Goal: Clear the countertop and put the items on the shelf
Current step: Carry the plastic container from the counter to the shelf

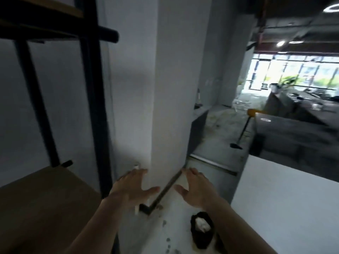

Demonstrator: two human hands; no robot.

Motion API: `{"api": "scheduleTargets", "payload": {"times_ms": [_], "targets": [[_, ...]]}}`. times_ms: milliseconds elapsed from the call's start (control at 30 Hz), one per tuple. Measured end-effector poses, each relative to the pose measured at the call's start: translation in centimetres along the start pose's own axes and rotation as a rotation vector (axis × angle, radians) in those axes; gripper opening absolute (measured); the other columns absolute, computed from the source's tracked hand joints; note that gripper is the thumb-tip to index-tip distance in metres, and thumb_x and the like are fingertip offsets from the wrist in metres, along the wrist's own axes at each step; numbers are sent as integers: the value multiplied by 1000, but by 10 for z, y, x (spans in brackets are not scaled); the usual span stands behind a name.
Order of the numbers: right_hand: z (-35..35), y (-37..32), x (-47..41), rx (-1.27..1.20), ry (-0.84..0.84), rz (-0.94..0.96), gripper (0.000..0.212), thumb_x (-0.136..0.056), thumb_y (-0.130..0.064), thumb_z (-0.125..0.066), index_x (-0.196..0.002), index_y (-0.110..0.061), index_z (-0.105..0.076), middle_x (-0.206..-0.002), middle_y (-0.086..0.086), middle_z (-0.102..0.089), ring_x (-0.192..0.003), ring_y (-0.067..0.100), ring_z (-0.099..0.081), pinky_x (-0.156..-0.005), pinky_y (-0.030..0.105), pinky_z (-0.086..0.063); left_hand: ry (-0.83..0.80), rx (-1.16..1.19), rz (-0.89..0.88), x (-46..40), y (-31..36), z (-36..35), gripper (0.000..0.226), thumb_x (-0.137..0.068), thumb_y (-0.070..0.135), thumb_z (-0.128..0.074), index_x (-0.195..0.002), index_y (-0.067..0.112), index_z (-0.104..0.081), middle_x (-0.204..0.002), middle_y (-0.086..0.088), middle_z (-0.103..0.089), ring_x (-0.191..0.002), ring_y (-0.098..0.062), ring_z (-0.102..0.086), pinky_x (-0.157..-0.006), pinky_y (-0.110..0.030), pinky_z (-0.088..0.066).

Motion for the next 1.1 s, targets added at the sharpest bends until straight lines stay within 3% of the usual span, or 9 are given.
{"api": "scheduleTargets", "payload": {"times_ms": [100, 267, 533, 667, 767, 1100], "targets": [[52, 97, 37, 8, 67, -117, 78, -95, -62, -47, -157, -21, -25, -164, 6, -28, -148, 29, -30, -117, 43, -33, -39, 23, -144, -12, 113, -22, 96, -81, 80, -47, -158, 30, -18, -165, 3, -24, -150, -19, -23, -119, -34, -20], [142, 238, 113, 21, 215, -303, 75, -96, -59, -48, -157, -21, -26, -165, 6, -25, -147, 29, -31, -115, 45, -37, -9, 25, -372, -25, 287, -46, 93, -80, 79, -49, -155, 30, -26, -159, 4, -34, -144, -17, -34, -114, -31, -28], [253, 382, 210, 75, 400, -551, 68, -96, -54, -51, -154, -24, -31, -162, 3, -30, -146, 29, -33, -114, 44, -37, 58, 15, -665, -23, 511, -62, 98, -78, 81, -49, -157, 32, -19, -166, 5, -23, -151, -21, -25, -121, -42, -26], [294, 428, 228, 105, 466, -628, 65, -94, -49, -57, -149, -23, -37, -153, 4, -41, -138, 30, -41, -109, 43, -42, 100, 34, -784, -36, 586, -61, 96, -78, 79, -52, -155, 30, -25, -162, 3, -30, -148, -22, -30, -119, -42, -30], [315, 461, 226, 117, 483, -685, 67, -93, -50, -58, -151, -24, -36, -154, 4, -38, -139, 30, -39, -111, 42, -38, 98, 63, -837, -58, 628, -66, 97, -76, 80, -52, -155, 32, -25, -164, 4, -27, -150, -22, -26, -120, -43, -28], [370, 567, 150, 132, 559, -785, 70, -91, -52, -60, -151, -26, -35, -153, 3, -40, -134, 32, -46, -107, 46, -44, 65, 149, -905, -189, 727, -71, 96, -77, 78, -56, -155, 30, -28, -163, 3, -30, -149, -21, -29, -118, -43, -30]]}}
Point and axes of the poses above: each hand's wrist, its own x-axis away from the middle knuckle, its own z-axis out of the back of the hand, y = z × x, the point moved 9 cm from there along -x, towards the middle knuckle
